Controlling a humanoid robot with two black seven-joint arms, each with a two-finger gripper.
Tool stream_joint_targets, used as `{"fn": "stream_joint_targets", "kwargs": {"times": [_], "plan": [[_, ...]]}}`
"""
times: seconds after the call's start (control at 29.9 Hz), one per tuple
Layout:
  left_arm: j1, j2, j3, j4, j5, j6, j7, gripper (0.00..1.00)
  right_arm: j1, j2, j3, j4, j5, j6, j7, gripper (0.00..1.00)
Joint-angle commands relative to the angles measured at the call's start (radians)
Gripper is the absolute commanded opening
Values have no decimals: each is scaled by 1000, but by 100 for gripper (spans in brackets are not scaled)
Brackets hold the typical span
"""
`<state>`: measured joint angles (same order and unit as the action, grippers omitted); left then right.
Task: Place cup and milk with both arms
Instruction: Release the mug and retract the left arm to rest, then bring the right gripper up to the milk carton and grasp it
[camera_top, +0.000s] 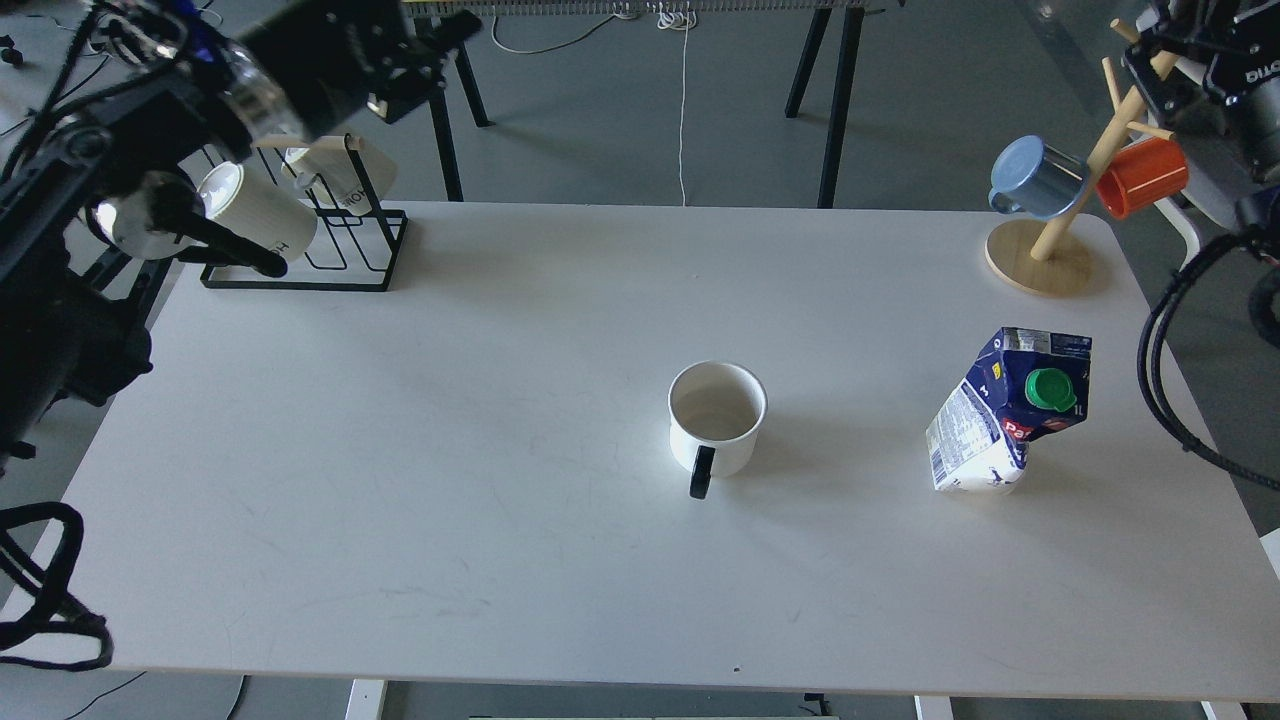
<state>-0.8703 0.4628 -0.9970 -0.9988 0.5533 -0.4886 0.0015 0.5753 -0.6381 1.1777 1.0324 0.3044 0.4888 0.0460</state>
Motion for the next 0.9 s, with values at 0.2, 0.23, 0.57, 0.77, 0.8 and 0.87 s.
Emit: {"fn": "stream_joint_targets", "kwargs": {"times": [0.2,0.23,0.57,0.77,0.8,0.87], "plan": [[1,-3,-63,252,-591,0,0,93,-371,-17,212,188,8,0,0,99],[-1,-3,-69,271,-625,0,3,93,-417,-17,233,224,8,0,1,99],[-13,-50,-66,408,-651,0,-2,98,-909,80,453,485,51,0,29,99],[-12,-59,-66,408,-651,0,1,98,-1077,176,438,535,68,0,29,99],[-13,-58,-68,408,-651,0,5,98,-1083,195,435,535,67,0,29,99],[-19,-55,-66,408,-651,0,6,98,-1088,225,431,535,67,0,29,99]]}}
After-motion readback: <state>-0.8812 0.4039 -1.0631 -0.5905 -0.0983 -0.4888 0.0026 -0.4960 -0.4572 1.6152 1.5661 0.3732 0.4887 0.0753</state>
